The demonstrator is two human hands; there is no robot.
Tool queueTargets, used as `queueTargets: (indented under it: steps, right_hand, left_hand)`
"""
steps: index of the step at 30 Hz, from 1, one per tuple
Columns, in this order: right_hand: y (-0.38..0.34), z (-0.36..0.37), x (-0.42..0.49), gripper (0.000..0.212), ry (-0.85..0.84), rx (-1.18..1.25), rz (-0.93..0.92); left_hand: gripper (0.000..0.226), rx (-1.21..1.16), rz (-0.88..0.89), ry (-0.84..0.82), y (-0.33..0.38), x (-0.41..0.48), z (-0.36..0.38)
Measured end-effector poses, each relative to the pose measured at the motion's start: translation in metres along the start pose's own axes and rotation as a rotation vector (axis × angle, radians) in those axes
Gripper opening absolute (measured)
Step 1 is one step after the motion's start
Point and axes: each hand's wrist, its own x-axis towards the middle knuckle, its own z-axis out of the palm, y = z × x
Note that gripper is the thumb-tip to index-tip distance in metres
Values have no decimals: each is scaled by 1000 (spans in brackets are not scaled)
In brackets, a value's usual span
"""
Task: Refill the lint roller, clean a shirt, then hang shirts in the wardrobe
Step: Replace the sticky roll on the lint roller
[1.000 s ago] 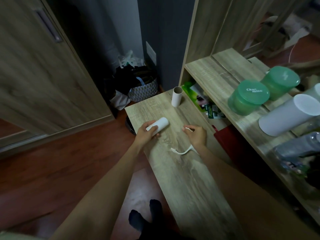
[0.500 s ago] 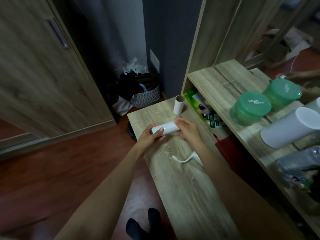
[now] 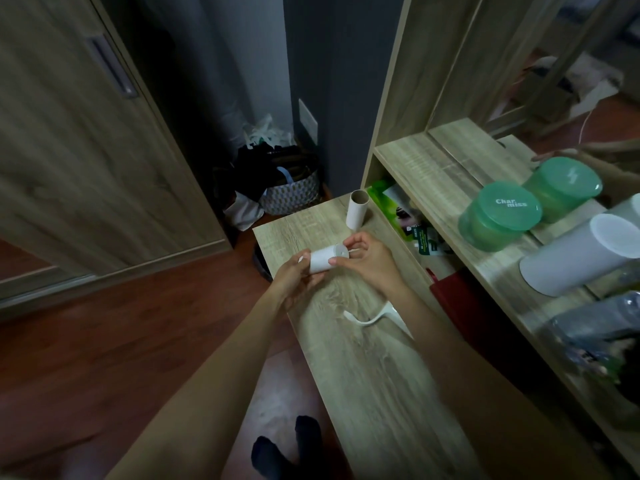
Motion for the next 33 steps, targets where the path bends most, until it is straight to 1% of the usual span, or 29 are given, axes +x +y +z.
queueTargets:
  steps: [6, 13, 18, 27, 30, 33]
  right_hand:
    - [0, -4, 1, 47, -47, -33, 1]
    - [1, -6, 0, 45, -69, -65, -5]
    - [2, -5, 1, 46, -56, -44, -1]
    - [-3, -5, -1, 45, -59, 4, -16]
    - [-3, -6, -1, 45, -74, 21, -8]
    - [-3, -9, 1, 44, -104, 29, -16]
  left_hand:
    - [38, 26, -10, -19, -1, 0, -3]
    - [33, 71, 4, -51, 4, -1, -4]
    - [22, 81, 20, -65, 7, -2, -4]
    - [37, 110, 37, -52, 13, -4, -3]
    - [33, 138, 40, -53, 15, -6, -2]
    - [34, 188, 69, -47, 17, -5, -2]
